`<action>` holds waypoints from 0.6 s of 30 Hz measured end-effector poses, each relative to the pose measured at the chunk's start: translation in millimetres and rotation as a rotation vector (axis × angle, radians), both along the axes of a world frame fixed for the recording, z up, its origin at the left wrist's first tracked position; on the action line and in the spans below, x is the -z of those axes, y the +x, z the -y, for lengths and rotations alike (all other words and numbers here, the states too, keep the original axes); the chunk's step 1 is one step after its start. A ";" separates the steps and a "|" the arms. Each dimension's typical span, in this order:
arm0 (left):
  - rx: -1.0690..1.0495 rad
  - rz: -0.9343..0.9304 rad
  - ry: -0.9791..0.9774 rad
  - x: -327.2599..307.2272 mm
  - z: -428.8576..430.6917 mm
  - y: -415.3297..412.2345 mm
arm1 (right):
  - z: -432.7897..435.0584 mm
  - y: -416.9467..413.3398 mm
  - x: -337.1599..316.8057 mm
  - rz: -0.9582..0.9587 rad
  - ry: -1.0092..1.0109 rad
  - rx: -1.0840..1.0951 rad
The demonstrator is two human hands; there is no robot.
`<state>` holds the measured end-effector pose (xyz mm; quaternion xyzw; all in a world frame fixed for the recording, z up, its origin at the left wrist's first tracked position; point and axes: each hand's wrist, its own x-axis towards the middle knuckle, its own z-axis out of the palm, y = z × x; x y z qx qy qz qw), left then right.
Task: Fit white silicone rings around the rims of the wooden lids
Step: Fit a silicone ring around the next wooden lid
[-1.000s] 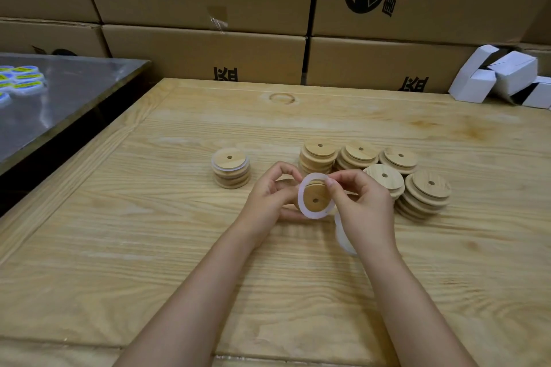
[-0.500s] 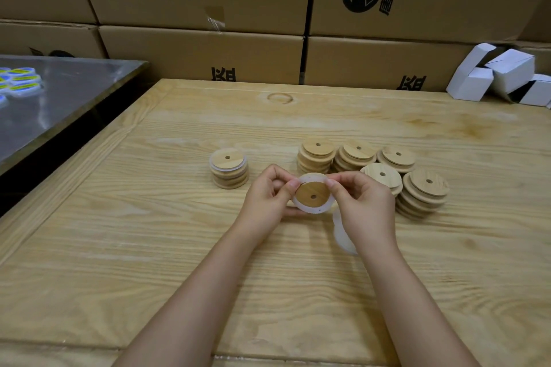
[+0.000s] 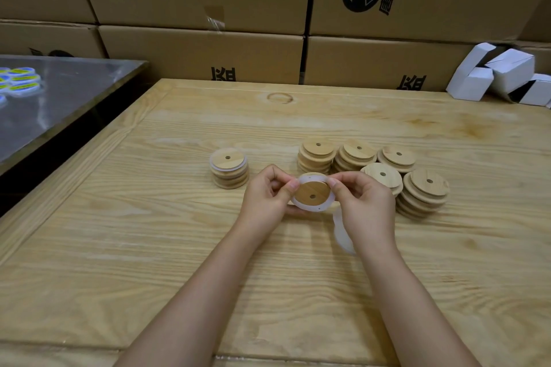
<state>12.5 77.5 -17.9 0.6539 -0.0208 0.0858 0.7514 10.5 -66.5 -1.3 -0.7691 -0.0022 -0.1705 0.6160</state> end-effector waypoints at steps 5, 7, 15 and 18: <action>-0.003 0.009 0.022 -0.7 1.7 -1.2 | 0.3 -1.8 -1.0 0.040 -0.021 -0.006; -0.012 0.012 0.016 -1.0 1.0 -1.2 | 0.1 -1.9 -1.6 0.035 -0.031 -0.022; -0.023 0.014 -0.034 -1.2 -2.2 0.0 | 0.9 -0.9 -3.4 0.000 -0.016 -0.039; -0.016 0.022 -0.034 -1.6 -3.1 -0.5 | 2.7 0.2 -3.4 -0.028 -0.010 -0.057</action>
